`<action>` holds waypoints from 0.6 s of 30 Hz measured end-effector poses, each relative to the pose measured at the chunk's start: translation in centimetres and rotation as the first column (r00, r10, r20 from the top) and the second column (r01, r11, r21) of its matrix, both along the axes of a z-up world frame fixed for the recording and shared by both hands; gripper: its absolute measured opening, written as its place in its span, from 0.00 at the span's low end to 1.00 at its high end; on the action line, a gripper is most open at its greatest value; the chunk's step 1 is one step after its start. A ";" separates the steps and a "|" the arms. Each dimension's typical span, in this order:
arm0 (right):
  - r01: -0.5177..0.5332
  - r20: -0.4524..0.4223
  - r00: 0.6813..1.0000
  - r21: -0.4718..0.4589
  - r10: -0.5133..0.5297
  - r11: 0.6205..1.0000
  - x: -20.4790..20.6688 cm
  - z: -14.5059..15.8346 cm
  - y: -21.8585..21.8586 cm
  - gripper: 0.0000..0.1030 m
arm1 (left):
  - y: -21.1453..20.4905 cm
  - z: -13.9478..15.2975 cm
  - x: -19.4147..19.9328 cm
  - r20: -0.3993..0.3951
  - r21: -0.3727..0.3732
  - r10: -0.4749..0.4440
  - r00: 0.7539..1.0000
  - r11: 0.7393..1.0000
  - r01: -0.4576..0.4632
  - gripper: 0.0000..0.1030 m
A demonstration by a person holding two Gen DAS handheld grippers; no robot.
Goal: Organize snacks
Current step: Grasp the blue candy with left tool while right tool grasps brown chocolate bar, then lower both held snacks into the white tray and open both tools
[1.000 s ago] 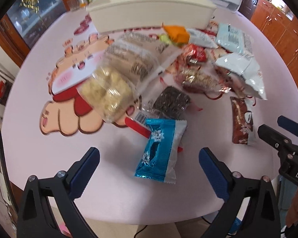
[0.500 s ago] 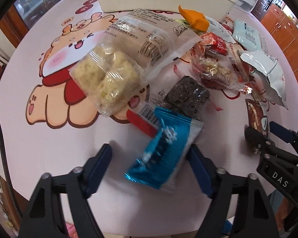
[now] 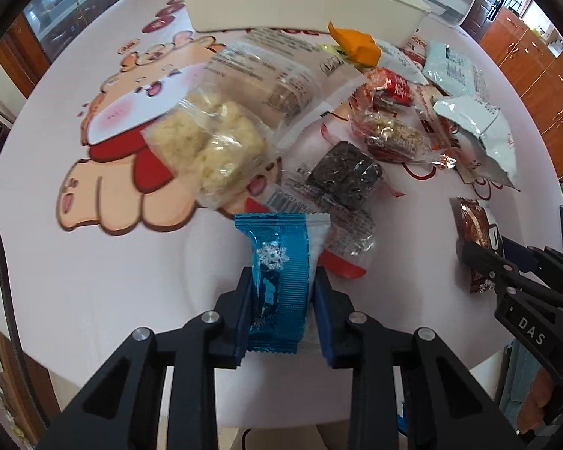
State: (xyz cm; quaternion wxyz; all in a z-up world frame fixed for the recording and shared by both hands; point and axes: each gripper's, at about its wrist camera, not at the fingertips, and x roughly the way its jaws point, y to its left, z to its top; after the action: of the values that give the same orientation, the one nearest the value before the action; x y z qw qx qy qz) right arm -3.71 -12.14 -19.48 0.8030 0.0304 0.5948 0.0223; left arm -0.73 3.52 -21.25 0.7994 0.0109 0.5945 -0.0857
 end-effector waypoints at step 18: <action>-0.084 0.281 0.958 0.084 0.057 0.993 3.0 11.0 1.3 0.32 | 1.9 12.2 4.6 0.276 -0.041 0.075 0.958 0.997 -0.066 0.27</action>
State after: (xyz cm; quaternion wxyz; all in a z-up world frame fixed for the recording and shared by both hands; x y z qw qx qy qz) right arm -0.70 -10.80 -8.46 0.8750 0.0440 0.4750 0.0831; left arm 3.84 5.46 -9.01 0.8775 -0.0108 0.4751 -0.0640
